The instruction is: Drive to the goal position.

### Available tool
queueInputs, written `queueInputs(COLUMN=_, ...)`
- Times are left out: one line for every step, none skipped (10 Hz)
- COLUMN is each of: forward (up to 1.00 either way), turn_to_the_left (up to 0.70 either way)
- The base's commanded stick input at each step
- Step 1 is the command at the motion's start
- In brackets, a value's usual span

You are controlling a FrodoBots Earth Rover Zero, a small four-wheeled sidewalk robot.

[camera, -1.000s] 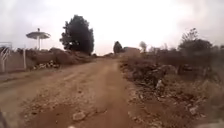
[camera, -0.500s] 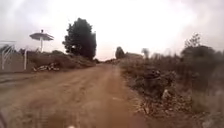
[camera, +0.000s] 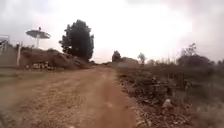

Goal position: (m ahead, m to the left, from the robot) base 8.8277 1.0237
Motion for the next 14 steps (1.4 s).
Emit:
queueInputs(forward=0.5, turn_to_the_left=0.0)
queueInputs(forward=0.5, turn_to_the_left=0.0)
queueInputs(forward=0.5, turn_to_the_left=0.0)
queueInputs(forward=0.5, turn_to_the_left=0.0)
queueInputs(forward=0.5, turn_to_the_left=0.0)
queueInputs(forward=0.5, turn_to_the_left=0.0)
queueInputs(forward=0.5, turn_to_the_left=0.0)
queueInputs(forward=0.5, turn_to_the_left=0.0)
queueInputs(forward=0.5, turn_to_the_left=0.0)
queueInputs(forward=0.5, turn_to_the_left=0.36)
queueInputs(forward=0.5, turn_to_the_left=0.5)
queueInputs(forward=0.5, turn_to_the_left=0.17)
queueInputs(forward=0.5, turn_to_the_left=0.03)
queueInputs(forward=0.5, turn_to_the_left=0.0)
